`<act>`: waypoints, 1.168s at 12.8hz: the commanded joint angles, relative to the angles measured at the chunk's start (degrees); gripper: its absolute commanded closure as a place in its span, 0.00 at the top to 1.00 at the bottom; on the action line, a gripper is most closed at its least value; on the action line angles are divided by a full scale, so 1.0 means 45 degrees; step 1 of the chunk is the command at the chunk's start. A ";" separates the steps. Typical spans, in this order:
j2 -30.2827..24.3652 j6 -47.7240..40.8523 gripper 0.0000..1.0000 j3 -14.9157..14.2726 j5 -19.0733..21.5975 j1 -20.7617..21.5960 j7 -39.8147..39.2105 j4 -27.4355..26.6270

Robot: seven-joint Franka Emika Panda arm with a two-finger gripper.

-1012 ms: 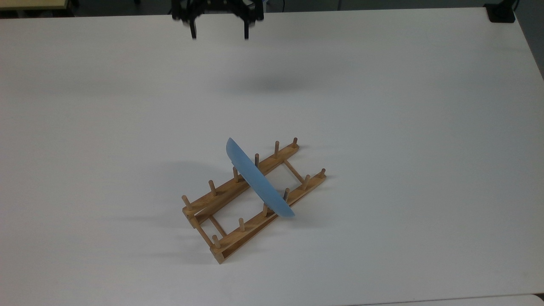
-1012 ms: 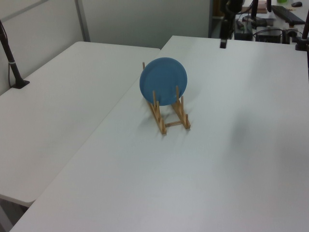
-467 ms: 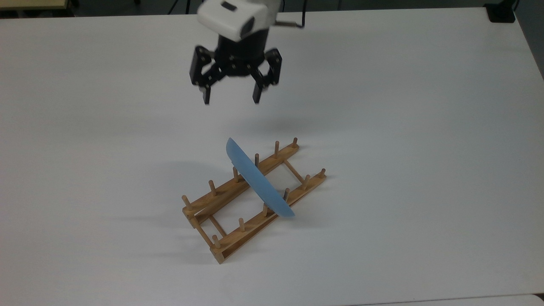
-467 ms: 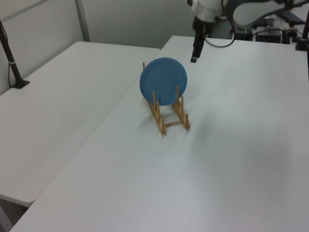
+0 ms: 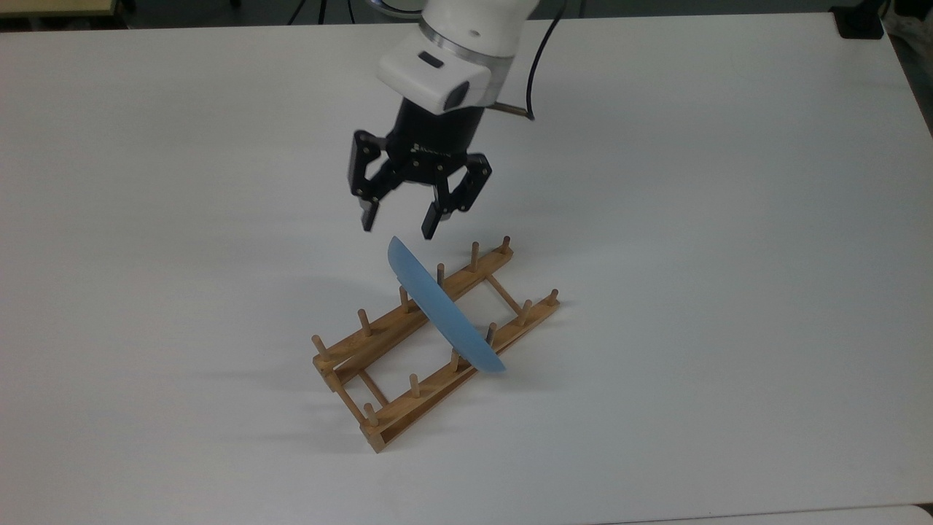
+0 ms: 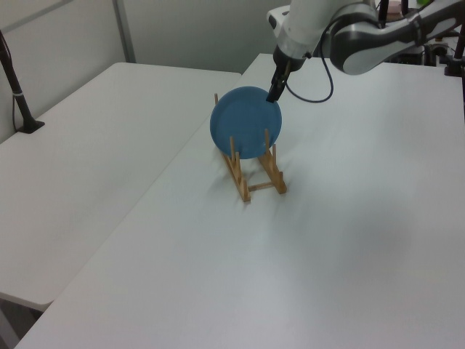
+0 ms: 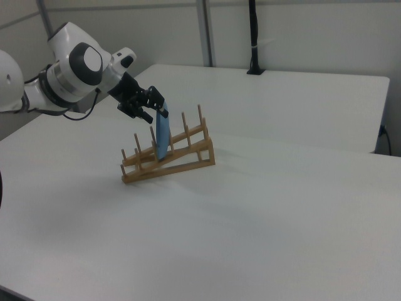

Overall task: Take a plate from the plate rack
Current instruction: 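Lower the open gripper toward the rim of the blue plate, then close the gripper on the blue plate's rim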

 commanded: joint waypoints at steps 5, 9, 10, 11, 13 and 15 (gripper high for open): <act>0.0619 0.0234 0.35 -0.0096 -0.1783 0.0274 0.1678 0.0645; 0.0560 0.0215 0.35 -0.0096 -0.1783 0.0294 0.1658 0.0684; 0.0540 0.0215 0.35 -0.0096 -0.1783 0.0313 0.1658 0.0684; 0.0540 0.0215 0.29 -0.0096 -0.1783 0.0332 0.1658 0.0684; 0.0521 0.0195 0.19 -0.0096 -0.1783 0.0333 0.1658 0.0665; 0.0501 0.0176 0.11 -0.0096 -0.1783 0.0333 0.1658 0.0665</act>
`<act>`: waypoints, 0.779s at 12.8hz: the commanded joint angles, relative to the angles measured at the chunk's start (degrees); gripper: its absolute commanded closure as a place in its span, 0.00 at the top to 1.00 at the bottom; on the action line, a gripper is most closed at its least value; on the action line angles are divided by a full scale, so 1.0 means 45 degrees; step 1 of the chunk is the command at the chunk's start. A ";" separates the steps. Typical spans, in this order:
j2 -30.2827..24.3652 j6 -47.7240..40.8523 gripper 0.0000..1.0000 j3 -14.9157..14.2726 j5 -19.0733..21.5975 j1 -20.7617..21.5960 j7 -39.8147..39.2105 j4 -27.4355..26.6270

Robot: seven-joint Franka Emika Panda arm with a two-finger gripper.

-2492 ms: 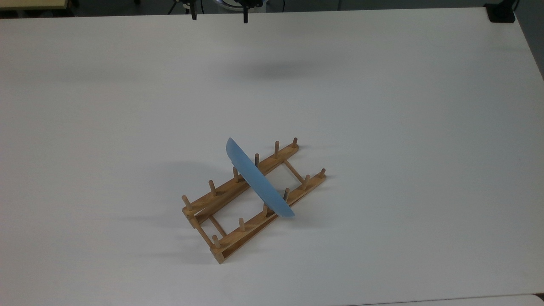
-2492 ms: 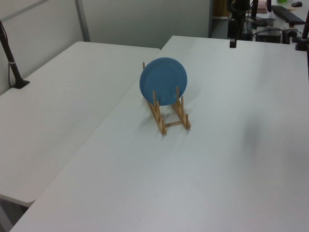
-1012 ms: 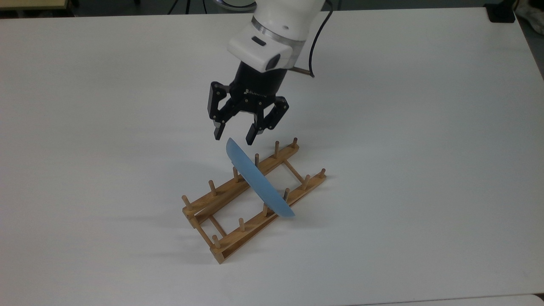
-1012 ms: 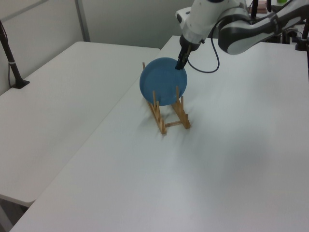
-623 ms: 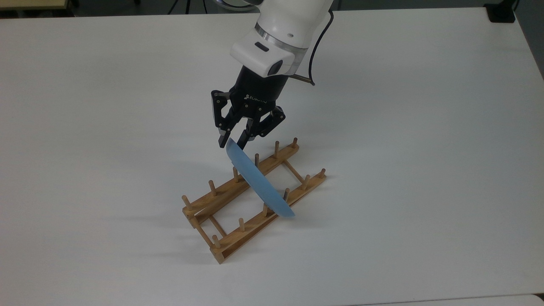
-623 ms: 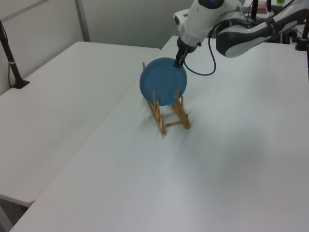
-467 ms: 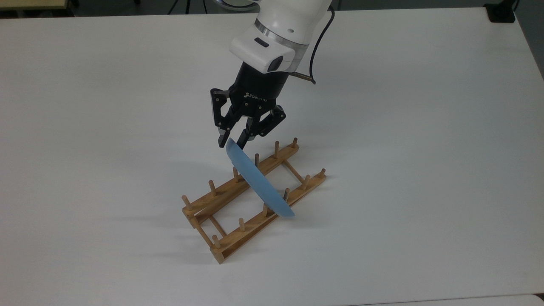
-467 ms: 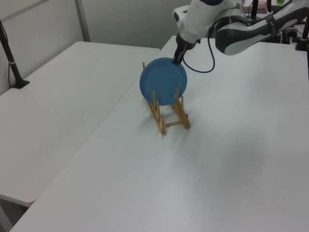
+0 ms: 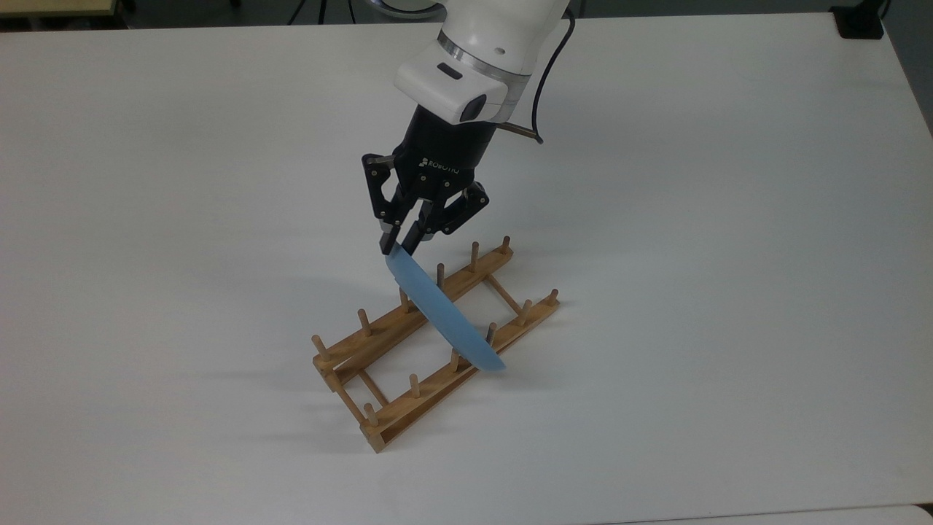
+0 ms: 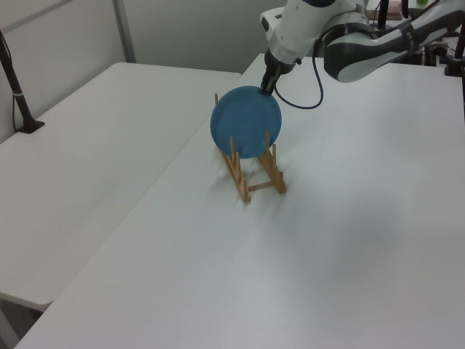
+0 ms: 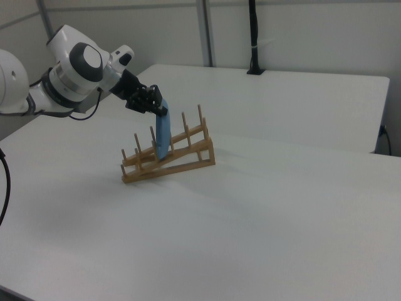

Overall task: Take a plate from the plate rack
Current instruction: 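Close the gripper on the blue plate's rim, then lift the blue plate up out of the rack slots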

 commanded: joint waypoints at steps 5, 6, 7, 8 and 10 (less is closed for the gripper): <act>-0.0708 0.0047 0.07 -0.0114 -0.0611 0.0058 0.0226 -0.0029; -0.0864 0.0008 0.05 -0.0114 -0.0748 0.0039 0.0226 -0.0029; -0.1117 -0.0012 0.00 -0.0153 -0.0846 0.0019 0.0168 -0.0029; -0.1274 -0.0012 0.00 -0.0192 -0.0866 0.0000 0.0148 -0.0029; -0.1490 -0.0012 0.00 -0.0212 -0.0866 -0.0039 0.0128 -0.0029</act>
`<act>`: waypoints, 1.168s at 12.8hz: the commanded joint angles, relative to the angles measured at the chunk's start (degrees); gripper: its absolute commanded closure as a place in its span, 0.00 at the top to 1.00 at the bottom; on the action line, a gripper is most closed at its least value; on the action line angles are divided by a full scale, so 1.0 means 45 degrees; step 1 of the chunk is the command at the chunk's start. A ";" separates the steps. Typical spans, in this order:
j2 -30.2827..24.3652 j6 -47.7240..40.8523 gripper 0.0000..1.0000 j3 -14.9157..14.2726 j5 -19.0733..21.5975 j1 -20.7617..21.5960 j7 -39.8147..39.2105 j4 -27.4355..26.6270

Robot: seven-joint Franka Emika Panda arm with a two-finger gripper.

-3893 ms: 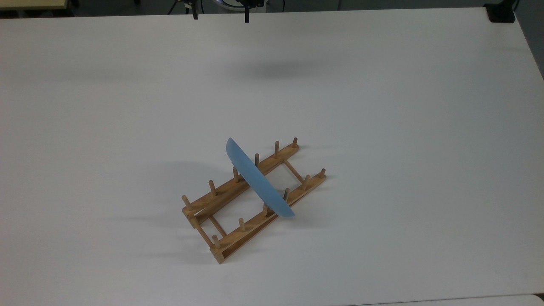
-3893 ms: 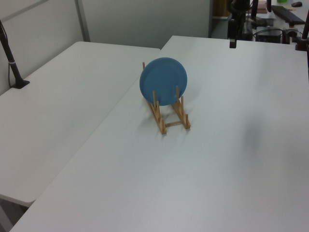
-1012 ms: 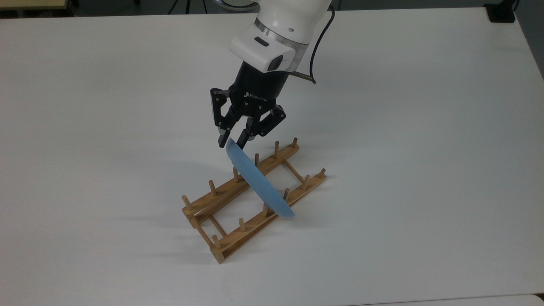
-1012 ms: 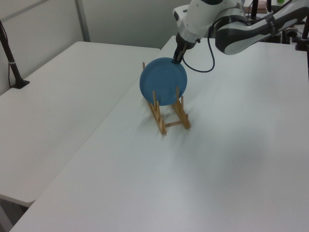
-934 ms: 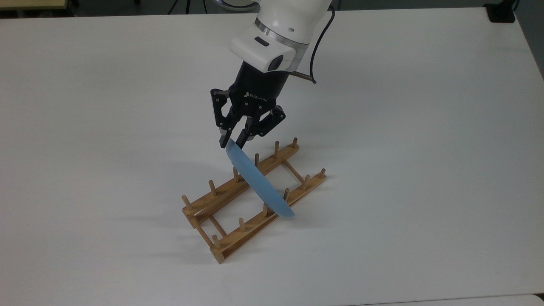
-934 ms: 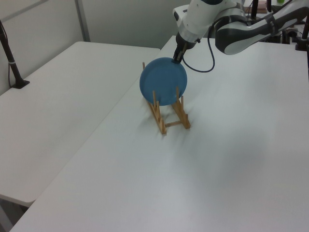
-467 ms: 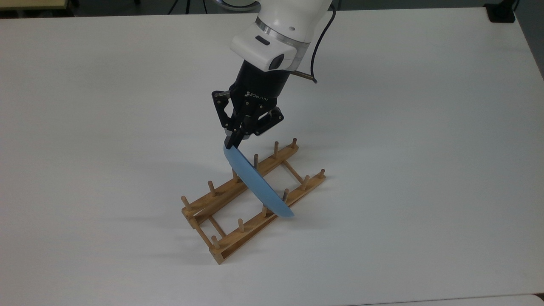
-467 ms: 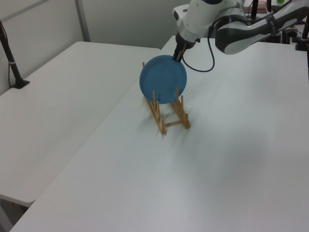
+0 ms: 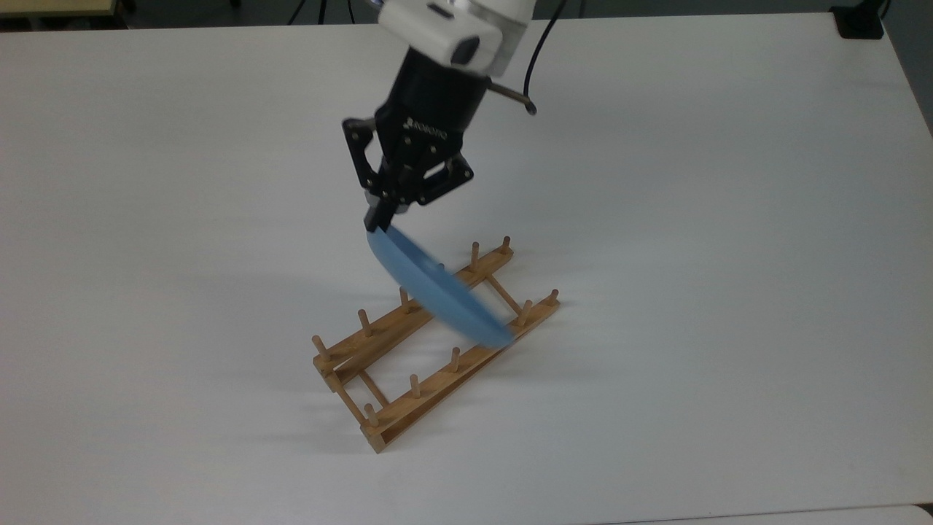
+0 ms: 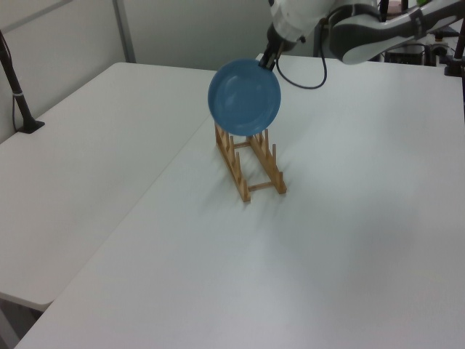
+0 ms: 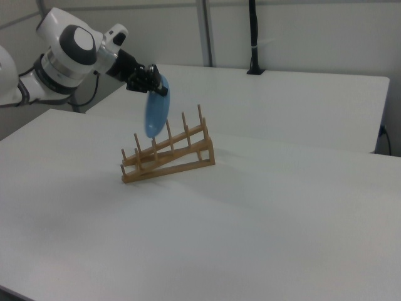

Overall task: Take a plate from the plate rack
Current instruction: 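Lift the blue plate up out of the rack slots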

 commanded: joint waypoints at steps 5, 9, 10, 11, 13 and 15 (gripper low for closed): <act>-0.0834 -0.0050 0.00 -0.0100 0.1622 -0.0473 -0.0297 -0.0330; -0.1125 -0.2346 0.00 -0.0119 0.7887 -0.1039 -0.5576 -0.0369; -0.1185 -0.3206 0.00 -0.0119 0.8677 -0.1157 -0.6696 -0.0388; -0.1205 -0.4104 0.00 -0.0119 0.9130 -0.1274 -0.7790 -0.0408; -0.1224 -0.5358 0.00 -0.0119 0.9504 -0.1392 -0.9881 -0.0815; -0.1380 -0.5636 0.00 -0.0119 0.9545 -0.1432 -1.1155 -0.1556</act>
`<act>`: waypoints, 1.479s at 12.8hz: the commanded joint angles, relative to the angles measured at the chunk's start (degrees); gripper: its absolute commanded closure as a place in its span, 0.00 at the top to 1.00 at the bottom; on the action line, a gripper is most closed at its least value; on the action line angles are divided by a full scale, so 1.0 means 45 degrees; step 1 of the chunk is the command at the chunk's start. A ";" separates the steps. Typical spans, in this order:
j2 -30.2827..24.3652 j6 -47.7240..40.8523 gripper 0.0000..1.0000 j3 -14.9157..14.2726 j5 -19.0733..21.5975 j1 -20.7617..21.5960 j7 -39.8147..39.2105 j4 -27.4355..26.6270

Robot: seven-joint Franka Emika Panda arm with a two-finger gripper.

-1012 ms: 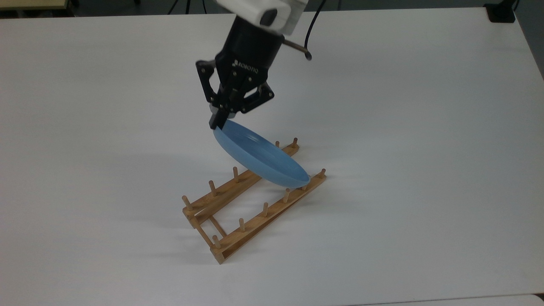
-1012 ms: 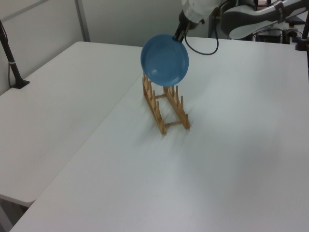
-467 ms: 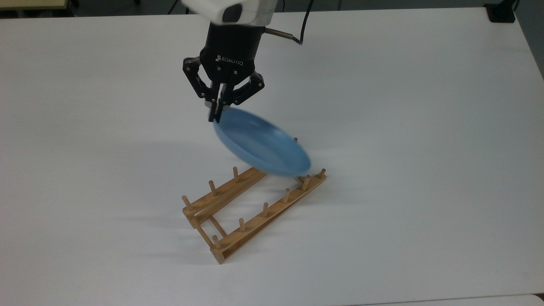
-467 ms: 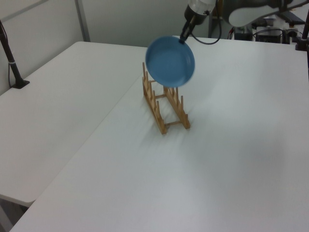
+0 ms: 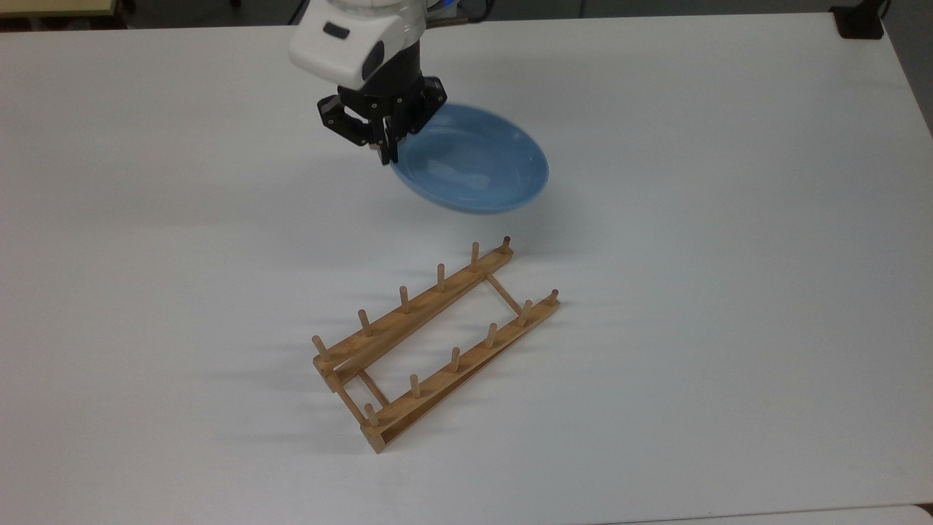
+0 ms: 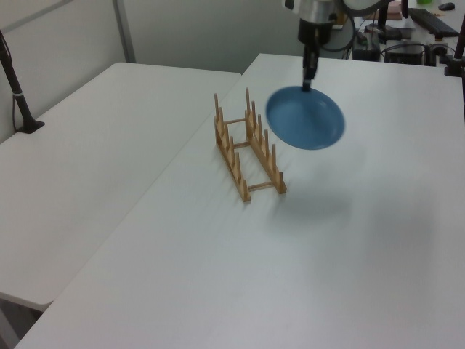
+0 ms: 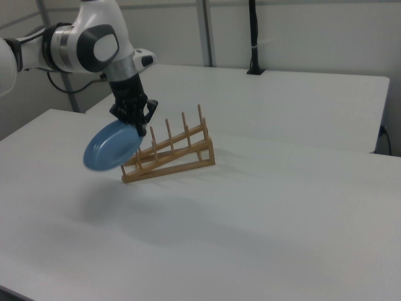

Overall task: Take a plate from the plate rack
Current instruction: 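Lower the blue plate flat onto the table beside the rack and release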

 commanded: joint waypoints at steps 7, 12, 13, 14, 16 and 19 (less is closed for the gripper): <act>-0.0104 -0.0369 0.00 -0.0040 0.0403 -0.0061 -0.6125 -0.3898; 0.1089 0.0490 0.04 -0.0020 0.0247 0.0057 -0.5952 -0.3843; 0.1128 0.0433 0.23 -0.0039 0.0227 -0.0040 -0.5933 -0.3765; 0.1071 0.0297 0.75 -0.0040 0.0246 -0.0099 -0.5778 -0.3629; 0.0837 -0.0403 1.00 -0.0040 0.0208 -0.0080 -0.4670 -0.3007; 0.0661 -0.1790 1.00 -0.0040 0.0207 -0.0080 -0.3205 -0.1718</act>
